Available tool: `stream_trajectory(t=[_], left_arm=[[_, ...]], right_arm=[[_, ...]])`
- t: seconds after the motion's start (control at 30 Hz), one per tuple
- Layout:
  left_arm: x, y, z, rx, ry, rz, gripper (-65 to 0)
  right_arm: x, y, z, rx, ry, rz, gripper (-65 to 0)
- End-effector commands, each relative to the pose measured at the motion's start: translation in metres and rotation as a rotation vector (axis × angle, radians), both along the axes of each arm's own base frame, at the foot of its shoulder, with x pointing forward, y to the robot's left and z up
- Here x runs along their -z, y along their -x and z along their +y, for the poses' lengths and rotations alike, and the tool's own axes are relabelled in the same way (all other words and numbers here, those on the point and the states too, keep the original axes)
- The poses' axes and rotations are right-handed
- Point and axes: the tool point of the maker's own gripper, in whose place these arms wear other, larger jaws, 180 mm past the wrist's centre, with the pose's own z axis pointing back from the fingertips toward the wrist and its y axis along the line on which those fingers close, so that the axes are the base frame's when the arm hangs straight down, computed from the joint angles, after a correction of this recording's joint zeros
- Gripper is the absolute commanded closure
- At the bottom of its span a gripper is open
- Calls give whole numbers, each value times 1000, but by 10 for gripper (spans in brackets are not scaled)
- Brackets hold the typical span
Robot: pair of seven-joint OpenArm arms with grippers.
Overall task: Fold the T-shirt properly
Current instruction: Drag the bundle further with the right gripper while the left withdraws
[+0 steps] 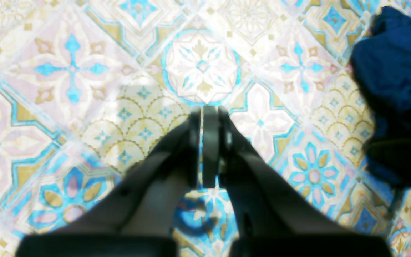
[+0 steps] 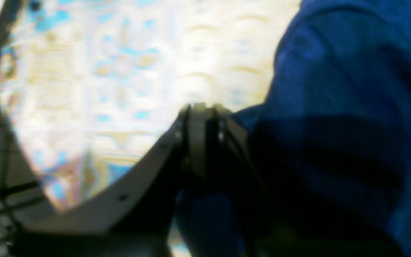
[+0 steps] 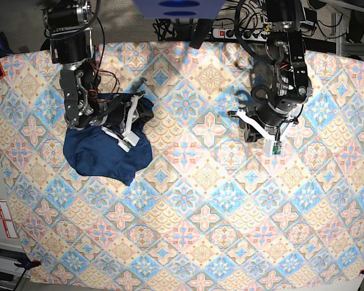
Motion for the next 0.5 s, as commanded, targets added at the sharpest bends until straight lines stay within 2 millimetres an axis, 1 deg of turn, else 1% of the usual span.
stream_trajectory(t=[0.0, 0.03, 0.1, 0.17, 0.2, 0.27, 0.37, 0.47], left_arm=[[-13, -9, -1, 2, 9, -51, 0], [-13, -9, -1, 2, 9, -51, 0], [-13, -9, -1, 2, 9, -51, 0], [-13, -9, -1, 2, 9, -51, 0], [-13, -9, -1, 2, 9, -51, 0], [-13, -9, -1, 2, 9, -51, 0], [-13, -9, -1, 2, 9, -51, 0], [-13, -9, -1, 2, 9, -51, 0]], right_arm=[[19, 12, -45, -4, 217, 72, -54], [19, 12, -48, -4, 221, 73, -54], [19, 12, -62, -4, 248, 72, -55], [18, 12, -69, -2, 261, 71, -55], [18, 11, -77, 1, 276, 69, -55], [16, 10, -85, 6, 290, 66, -54], [7, -5, -96, 12, 310, 36, -53], [5, -8, -104, 15, 326, 30, -52]])
